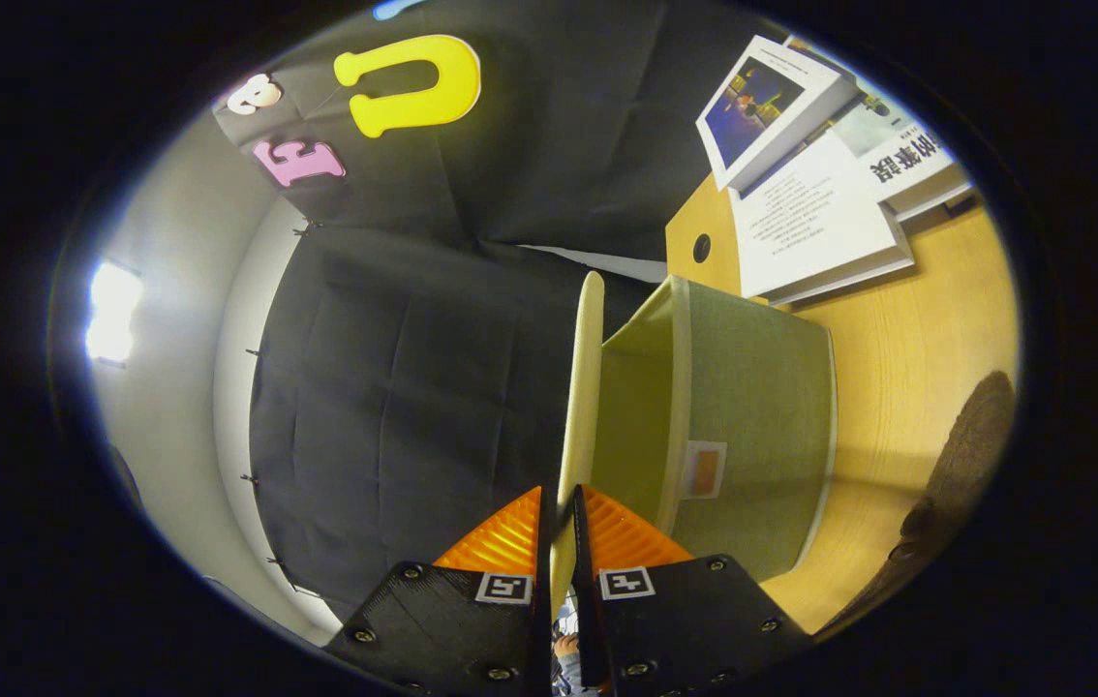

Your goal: Open the storage box then place both shoes into the box .Put the left shoe in first, then the right shoe, with the right side of both shoes facing outward in a uniform manner.

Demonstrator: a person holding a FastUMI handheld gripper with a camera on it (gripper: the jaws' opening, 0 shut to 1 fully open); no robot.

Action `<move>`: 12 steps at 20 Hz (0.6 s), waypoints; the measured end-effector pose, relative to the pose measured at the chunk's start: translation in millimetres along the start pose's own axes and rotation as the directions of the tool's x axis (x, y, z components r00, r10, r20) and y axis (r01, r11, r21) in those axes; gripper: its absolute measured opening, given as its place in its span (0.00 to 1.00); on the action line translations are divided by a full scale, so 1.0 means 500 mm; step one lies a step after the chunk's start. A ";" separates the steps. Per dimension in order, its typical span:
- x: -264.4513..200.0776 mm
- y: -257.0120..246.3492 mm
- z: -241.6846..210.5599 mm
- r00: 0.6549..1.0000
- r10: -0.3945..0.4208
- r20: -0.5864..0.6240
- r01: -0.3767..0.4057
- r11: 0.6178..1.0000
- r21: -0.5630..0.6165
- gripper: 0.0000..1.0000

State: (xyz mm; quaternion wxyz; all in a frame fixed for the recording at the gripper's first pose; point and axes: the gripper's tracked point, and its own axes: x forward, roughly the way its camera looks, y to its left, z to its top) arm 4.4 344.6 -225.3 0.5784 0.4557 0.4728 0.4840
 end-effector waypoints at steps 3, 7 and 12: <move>0.016 0.039 0.008 1.000 0.009 -0.007 -0.009 0.999 -0.031 0.11; 0.048 0.089 0.006 0.999 -0.002 -0.033 -0.001 0.996 -0.090 0.11; 0.104 0.149 -0.001 0.997 -0.017 -0.074 0.002 0.980 -0.200 0.11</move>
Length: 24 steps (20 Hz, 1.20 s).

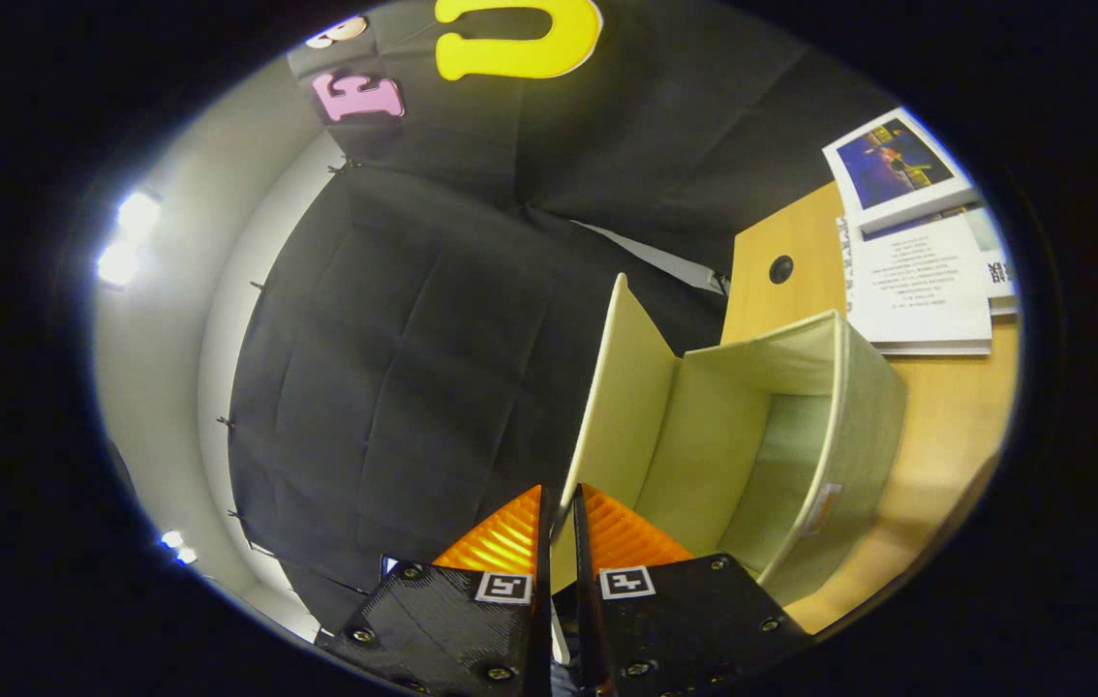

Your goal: Open the storage box then place both shoes into the box .Put the left shoe in first, then the right shoe, with the right side of both shoes facing outward in a uniform manner.

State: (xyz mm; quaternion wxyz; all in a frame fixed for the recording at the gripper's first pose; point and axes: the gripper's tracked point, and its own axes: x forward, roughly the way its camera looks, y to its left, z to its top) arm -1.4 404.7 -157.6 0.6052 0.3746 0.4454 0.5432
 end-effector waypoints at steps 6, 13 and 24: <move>0.094 0.057 0.023 1.000 -0.001 -0.028 0.000 0.999 -0.044 0.11; 0.221 0.091 0.012 0.997 -0.021 -0.070 0.017 0.998 -0.060 0.11; 0.278 0.087 0.006 0.986 -0.130 -0.102 0.121 0.989 -0.088 0.45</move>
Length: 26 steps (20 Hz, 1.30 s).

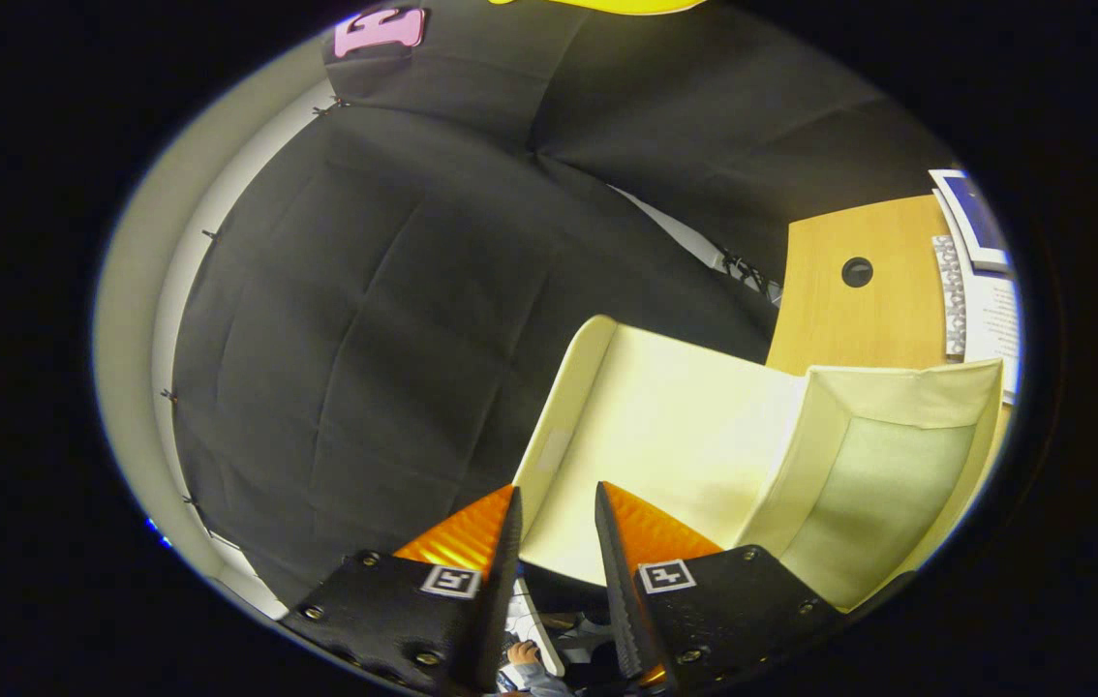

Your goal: Open the storage box then place both shoes into the box .Put the left shoe in first, then the right shoe, with the right side of both shoes facing outward in a uniform manner.

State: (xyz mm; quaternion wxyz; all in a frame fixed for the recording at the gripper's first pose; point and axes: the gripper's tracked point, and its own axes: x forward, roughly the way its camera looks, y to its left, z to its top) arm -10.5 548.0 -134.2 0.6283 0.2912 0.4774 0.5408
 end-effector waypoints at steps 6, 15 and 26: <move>-0.080 -0.026 0.003 0.994 -0.105 0.028 0.108 0.979 -0.174 0.84; -0.276 -0.080 -0.011 0.962 -0.216 0.167 0.250 0.943 -0.218 0.88; -0.541 -0.272 -0.085 0.825 -0.462 0.324 0.513 0.853 -0.091 0.92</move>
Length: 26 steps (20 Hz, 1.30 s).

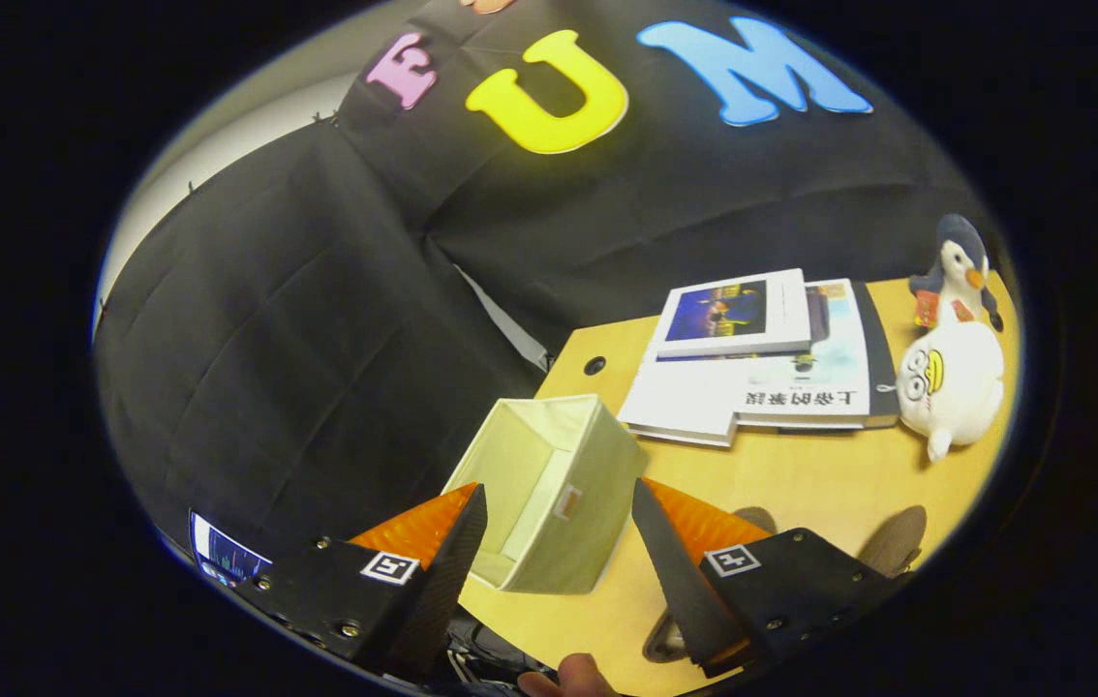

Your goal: Open the storage box then place both shoes into the box .Put the left shoe in first, then the right shoe, with the right side of both shoes facing outward in a uniform manner.

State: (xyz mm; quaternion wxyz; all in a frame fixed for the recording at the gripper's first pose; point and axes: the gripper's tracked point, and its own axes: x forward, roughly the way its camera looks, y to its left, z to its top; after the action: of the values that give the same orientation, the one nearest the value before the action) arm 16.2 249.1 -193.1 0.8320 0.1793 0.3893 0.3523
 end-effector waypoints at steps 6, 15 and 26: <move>-0.029 -0.119 -0.084 0.990 -0.139 -0.013 0.139 0.989 0.050 0.92; -0.015 -0.222 -0.228 0.958 -0.250 -0.143 0.258 0.965 0.041 0.92; 0.046 -0.310 -0.364 0.883 -0.332 -0.331 0.333 0.941 -0.056 0.88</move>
State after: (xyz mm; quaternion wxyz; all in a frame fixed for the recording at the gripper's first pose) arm -45.3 163.6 -408.9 0.8012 0.0482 0.5505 0.2296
